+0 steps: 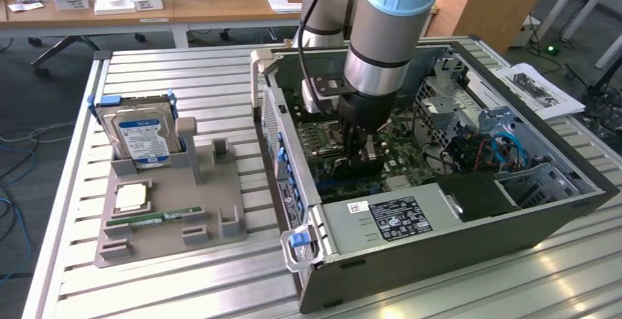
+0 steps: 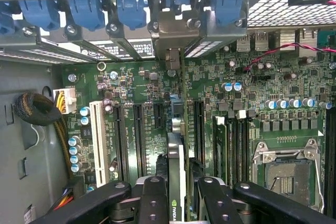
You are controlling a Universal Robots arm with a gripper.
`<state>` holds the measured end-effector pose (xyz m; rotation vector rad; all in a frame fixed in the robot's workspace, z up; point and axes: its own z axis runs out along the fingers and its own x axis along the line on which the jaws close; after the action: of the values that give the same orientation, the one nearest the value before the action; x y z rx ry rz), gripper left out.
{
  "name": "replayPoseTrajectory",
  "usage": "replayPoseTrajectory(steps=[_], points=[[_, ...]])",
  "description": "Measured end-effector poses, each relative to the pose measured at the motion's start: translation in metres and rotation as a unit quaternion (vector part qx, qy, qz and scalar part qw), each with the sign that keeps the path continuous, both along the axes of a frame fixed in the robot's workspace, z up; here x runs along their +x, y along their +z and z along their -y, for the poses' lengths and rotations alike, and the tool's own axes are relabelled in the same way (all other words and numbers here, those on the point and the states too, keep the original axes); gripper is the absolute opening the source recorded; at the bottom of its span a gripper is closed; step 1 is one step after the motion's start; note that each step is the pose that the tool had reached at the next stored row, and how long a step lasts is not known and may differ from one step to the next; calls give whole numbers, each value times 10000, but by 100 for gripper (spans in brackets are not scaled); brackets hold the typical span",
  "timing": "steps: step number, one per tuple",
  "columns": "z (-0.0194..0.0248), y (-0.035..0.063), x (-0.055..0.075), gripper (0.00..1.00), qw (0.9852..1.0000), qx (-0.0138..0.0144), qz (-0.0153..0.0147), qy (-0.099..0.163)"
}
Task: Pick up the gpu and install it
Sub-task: 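Insert the gpu into the slot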
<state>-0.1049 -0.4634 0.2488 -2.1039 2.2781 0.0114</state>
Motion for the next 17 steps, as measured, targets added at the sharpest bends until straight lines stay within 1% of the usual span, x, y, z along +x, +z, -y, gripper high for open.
replayPoseTrajectory(steps=[17], points=[[0,-7,-8,27,10000,0,7,-1]])
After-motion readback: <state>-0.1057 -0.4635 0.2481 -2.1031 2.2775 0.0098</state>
